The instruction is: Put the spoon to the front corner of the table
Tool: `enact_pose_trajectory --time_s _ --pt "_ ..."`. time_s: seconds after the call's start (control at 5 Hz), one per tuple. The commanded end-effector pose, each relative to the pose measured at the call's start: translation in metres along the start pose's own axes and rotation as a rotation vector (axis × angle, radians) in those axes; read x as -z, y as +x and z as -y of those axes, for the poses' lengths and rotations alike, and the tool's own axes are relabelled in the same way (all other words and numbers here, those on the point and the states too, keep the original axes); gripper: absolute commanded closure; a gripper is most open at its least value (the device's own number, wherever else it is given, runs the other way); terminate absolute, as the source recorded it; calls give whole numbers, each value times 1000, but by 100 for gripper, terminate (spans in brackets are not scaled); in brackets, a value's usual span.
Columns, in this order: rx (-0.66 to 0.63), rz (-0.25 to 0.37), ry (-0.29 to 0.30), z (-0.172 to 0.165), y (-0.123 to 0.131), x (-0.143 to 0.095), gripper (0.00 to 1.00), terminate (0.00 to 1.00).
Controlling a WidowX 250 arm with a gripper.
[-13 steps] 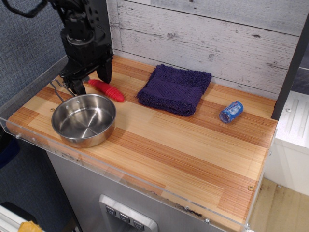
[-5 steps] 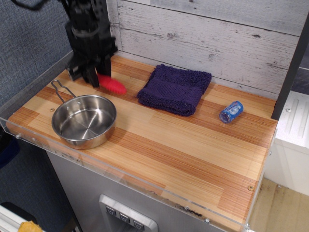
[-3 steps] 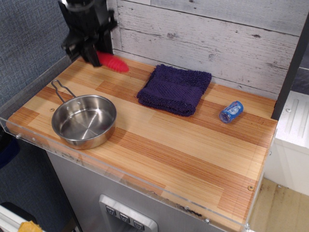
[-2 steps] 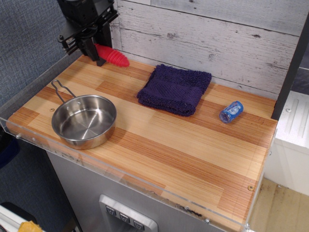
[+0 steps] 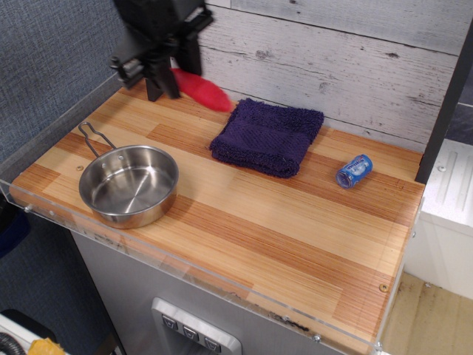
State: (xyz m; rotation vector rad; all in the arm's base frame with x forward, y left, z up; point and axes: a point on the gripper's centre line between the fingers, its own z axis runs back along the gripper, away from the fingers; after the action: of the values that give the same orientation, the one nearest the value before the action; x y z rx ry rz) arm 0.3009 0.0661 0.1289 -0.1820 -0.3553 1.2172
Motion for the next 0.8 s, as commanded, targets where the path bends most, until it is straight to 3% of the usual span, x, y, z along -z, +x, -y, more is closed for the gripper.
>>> enact_pose_trajectory --time_s 0.0,0.2,0.6 --pt "126 -31 -36 -14 -65 -9 100 0" --pt "175 -27 -31 -21 -86 3 100 0" --pt "212 -54 40 -34 -118 35 100 0"
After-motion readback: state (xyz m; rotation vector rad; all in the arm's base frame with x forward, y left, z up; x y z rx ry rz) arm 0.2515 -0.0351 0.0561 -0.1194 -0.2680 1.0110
